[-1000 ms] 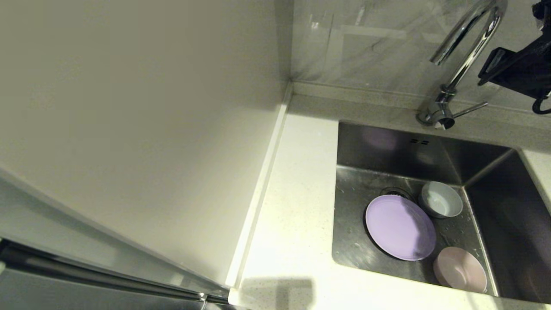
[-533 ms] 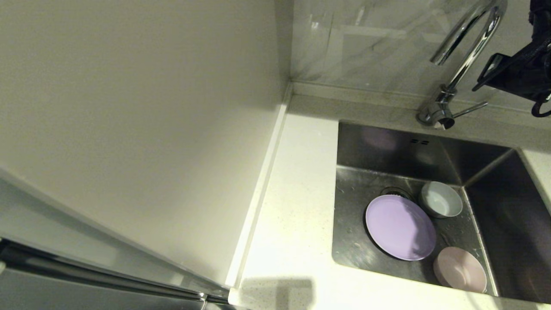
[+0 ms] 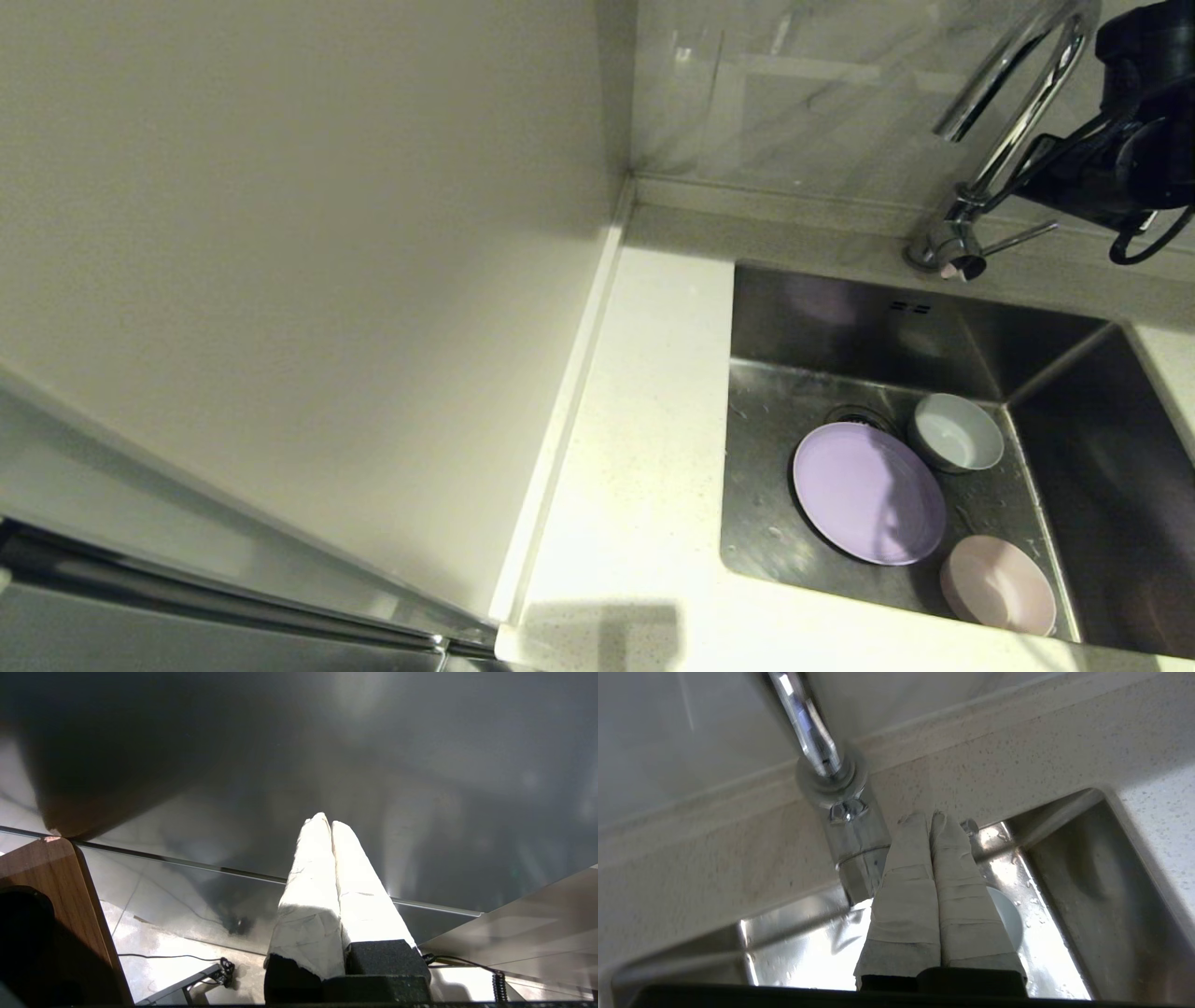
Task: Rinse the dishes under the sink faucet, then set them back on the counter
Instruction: Turn on the faucet
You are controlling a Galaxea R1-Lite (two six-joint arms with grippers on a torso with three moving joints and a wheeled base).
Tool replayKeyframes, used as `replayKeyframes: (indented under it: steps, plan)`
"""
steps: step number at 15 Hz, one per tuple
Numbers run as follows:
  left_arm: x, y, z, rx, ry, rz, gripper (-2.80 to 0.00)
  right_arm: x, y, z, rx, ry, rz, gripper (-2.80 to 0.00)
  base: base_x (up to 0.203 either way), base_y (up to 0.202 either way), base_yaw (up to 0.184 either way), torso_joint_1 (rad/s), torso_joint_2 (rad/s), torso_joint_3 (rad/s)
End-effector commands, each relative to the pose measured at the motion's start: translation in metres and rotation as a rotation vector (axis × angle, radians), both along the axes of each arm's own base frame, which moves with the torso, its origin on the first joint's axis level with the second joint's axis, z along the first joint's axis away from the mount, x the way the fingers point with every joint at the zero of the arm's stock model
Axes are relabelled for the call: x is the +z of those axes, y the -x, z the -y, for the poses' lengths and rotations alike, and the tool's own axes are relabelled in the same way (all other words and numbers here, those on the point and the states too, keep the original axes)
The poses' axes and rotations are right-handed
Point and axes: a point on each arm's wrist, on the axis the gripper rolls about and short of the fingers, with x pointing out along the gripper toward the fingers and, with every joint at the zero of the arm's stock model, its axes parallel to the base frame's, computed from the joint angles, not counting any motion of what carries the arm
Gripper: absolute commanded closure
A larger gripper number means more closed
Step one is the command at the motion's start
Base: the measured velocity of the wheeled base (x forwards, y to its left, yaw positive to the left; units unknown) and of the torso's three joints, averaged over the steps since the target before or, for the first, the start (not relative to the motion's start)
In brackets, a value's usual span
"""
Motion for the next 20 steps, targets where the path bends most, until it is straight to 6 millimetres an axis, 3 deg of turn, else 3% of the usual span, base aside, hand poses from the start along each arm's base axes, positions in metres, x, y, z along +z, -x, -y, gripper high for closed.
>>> replayKeyframes:
  steps: [1, 20]
  plan:
    - [-0.001, 0.0, 0.0, 0.0, 0.001, -0.002, 0.0, -0.005, -0.007, 0.0, -0.013, -0.001, 0.008, 0.0, 0.0, 0.0, 0.0, 0.0, 0.0, 0.0]
    - [-0.001, 0.0, 0.0, 0.0, 0.001, -0.003, 0.0, -0.031, -0.034, 0.003, -0.115, -0.003, 0.014, 0.0, 0.0, 0.0, 0.0, 0.0, 0.0, 0.0]
